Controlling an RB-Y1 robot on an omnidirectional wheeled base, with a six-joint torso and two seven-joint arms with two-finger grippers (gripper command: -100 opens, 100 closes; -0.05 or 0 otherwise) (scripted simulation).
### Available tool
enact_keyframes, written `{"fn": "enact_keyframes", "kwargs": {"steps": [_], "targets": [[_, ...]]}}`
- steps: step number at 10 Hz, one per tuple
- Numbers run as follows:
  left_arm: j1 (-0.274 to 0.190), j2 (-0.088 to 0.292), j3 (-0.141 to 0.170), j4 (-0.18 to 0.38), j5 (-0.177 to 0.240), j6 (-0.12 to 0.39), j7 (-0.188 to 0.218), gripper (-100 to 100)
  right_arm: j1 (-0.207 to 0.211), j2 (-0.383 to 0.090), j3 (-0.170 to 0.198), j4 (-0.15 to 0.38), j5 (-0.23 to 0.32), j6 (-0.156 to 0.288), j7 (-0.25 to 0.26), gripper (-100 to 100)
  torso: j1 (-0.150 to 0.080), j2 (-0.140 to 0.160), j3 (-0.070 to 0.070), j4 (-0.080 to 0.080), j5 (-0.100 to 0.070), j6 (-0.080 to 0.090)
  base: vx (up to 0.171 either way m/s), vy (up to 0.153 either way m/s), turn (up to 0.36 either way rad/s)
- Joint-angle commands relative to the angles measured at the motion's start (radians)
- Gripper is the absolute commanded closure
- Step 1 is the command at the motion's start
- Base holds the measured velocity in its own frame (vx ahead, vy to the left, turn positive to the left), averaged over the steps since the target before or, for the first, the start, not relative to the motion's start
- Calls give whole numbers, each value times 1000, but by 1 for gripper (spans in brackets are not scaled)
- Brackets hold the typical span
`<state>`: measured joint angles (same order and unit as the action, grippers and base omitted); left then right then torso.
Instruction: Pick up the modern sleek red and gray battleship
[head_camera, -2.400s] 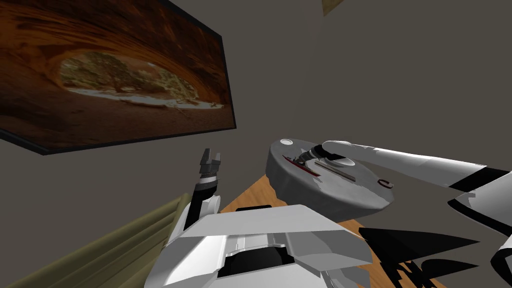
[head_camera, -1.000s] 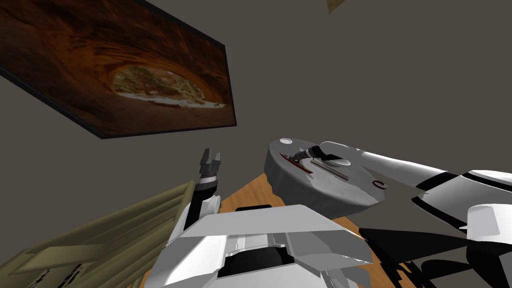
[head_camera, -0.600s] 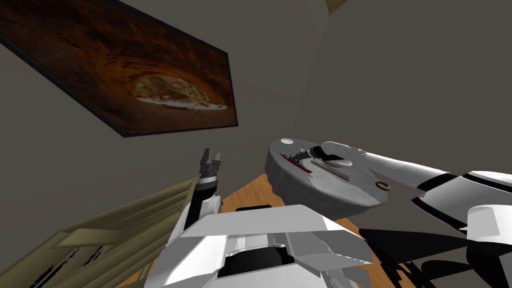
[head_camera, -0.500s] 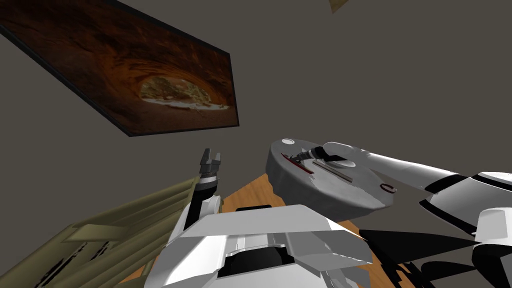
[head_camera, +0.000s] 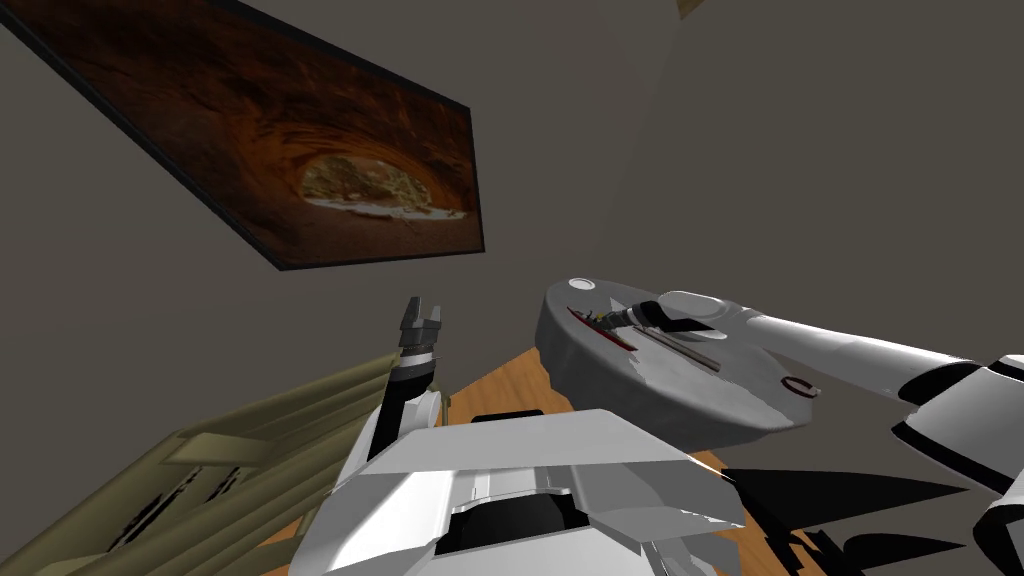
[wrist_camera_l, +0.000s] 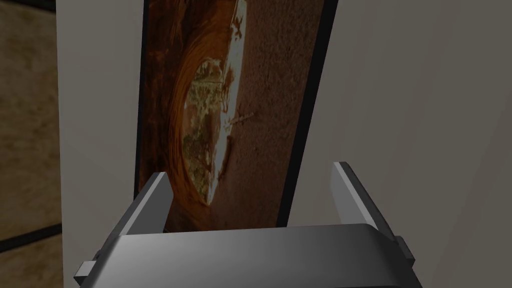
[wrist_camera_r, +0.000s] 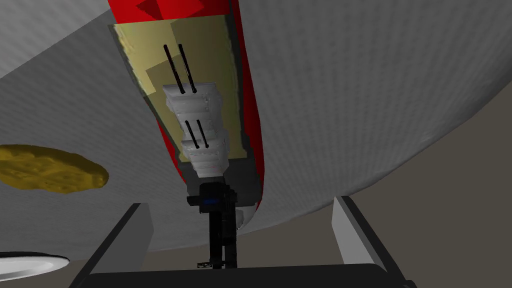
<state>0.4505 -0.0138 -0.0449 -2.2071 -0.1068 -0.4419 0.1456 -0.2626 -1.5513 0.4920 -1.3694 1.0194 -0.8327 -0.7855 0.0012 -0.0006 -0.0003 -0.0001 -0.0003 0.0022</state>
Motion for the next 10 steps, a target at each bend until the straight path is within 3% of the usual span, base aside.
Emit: {"fn": "enact_keyframes", "kwargs": {"steps": [1,2,3,4,6,7,8,10], "targets": [[0,0,0,0,0,0,0,0,25,-3,0,-3,-50,4,20,-100,0,0,0,0,0,0,-1,2,-23],[0,0,0,0,0,0,0,0,25,-3,0,-3,-66,4,20,-100,-1,0,0,0,0,0,0,0,0],[0,0,0,0,0,0,0,0,77,-43,-13,21,-106,12,72,-100,-1,0,0,0,0,0,8,30,244],[0,0,0,0,0,0,0,0,109,-43,-13,21,-138,12,93,-100,0,0,0,0,0,-1,9,36,124],[0,0,0,0,0,0,0,0,121,-43,-13,21,-199,12,120,-100,0,0,0,0,0,0,1,15,-25],[0,0,0,0,0,0,0,0,171,-83,-26,46,-232,20,166,-100,-1,0,0,0,0,0,1,32,228],[0,0,0,0,0,0,0,0,208,-83,-26,46,-266,20,191,-100,1,0,0,0,0,-1,4,33,130],[0,0,0,0,0,0,0,0,217,-83,-26,46,-332,20,219,-100,-1,-1,-1,-1,-1,0,5,15,-21]]}}
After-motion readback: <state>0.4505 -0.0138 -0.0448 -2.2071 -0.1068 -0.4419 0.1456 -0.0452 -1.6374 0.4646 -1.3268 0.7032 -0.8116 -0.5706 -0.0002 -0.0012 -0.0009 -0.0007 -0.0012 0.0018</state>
